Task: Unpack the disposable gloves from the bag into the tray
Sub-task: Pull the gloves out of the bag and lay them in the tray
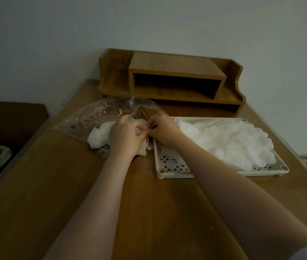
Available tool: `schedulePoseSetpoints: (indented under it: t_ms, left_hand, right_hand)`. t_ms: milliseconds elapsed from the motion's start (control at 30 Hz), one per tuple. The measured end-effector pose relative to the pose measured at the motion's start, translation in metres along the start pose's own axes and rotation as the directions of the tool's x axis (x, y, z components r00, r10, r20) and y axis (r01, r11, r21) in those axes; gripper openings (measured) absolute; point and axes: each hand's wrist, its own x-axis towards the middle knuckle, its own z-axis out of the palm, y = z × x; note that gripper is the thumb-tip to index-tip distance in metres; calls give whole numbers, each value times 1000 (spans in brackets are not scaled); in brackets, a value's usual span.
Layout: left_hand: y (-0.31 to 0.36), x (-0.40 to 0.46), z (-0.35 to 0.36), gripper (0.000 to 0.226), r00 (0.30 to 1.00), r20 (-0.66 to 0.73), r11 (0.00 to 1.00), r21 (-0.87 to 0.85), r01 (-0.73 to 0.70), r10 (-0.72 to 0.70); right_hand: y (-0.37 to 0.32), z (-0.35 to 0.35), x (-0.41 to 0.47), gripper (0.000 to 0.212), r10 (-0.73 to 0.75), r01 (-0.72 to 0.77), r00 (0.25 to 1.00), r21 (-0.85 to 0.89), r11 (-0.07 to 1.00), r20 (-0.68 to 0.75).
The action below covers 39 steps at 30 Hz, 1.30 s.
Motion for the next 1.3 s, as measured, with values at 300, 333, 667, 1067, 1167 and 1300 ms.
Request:
schedulePoseSetpoints:
  t_ms: [300,333,667,1067,1167,1300]
  left_hand:
    - [-2,-1,-4,10,999,39,1000,22,7,-8]
    - [-1,-1,-6,9,998,61,1000,-7,26,-25]
    - [0,-5,-19,14,989,148,981,-192,42,-13]
    - [-5,-4,-6,13,994,45,993,-68,-92,95]
    - [-3,-6,-7,12,997,1,996,44,-83,83]
    - [-3,-8,-7,3,1000,5,973,230,-7,6]
  right_hand:
    - [7,-15,-14,14,-99,78,991,216,973,89]
    - [7,-15,-16,11,-91,62,990,252,966,106]
    - [1,-13,-15,34,-29,-14,994,400,917,101]
    - [-6,-31,-18,11,29,114,909,316,942,-416]
    - [-13,-40,-24,11,165,156,873,583,797,-459]
    - [-16,-57,-34,10,359,213,863,899,382,-357]
